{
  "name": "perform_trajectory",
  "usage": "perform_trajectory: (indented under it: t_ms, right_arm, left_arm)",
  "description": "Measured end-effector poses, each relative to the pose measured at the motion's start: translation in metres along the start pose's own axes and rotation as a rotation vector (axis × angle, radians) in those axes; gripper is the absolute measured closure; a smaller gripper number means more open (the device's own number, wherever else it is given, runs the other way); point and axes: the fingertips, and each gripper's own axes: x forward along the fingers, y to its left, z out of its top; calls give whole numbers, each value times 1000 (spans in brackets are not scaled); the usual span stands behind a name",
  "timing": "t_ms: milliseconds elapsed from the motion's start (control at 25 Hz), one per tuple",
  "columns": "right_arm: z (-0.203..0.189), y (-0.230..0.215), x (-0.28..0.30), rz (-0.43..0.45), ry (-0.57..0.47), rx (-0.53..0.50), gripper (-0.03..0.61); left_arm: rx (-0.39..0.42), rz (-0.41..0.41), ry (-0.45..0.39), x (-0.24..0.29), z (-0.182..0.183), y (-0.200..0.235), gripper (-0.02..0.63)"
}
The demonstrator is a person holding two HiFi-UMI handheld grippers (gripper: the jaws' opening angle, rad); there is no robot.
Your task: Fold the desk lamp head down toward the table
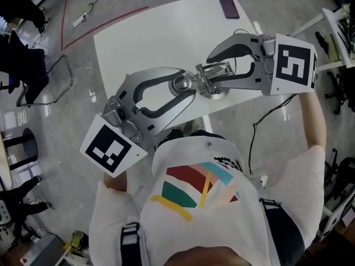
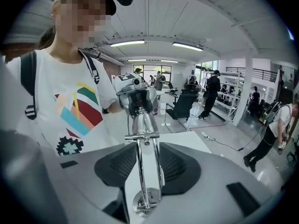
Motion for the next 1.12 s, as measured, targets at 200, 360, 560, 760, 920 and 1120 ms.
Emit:
perform_trajectory:
  t_ms: [200, 360, 560, 760, 920, 1120]
  right_arm:
    - [-1, 2, 0, 8, 19, 11, 423]
    - [-1, 4, 1, 30, 69, 1, 423]
    - [-1, 0, 27, 70, 140, -79, 425]
    - [-23, 2, 66, 129, 289, -109, 430]
    - [-48, 4, 96, 177, 458, -154, 436]
    - [-75, 5, 129, 227, 632, -175, 437]
  left_arm:
    - [-6, -34, 4, 1, 1, 0, 437]
    - [4, -54, 81, 2, -7, -3, 442]
    - [-51, -63, 116, -10, -38, 2, 466]
    - [-247, -56, 134, -18, -104, 9, 500]
    - [-229, -19, 263, -12, -163, 6, 500]
    - [-231, -33, 331, -2, -216, 4, 500]
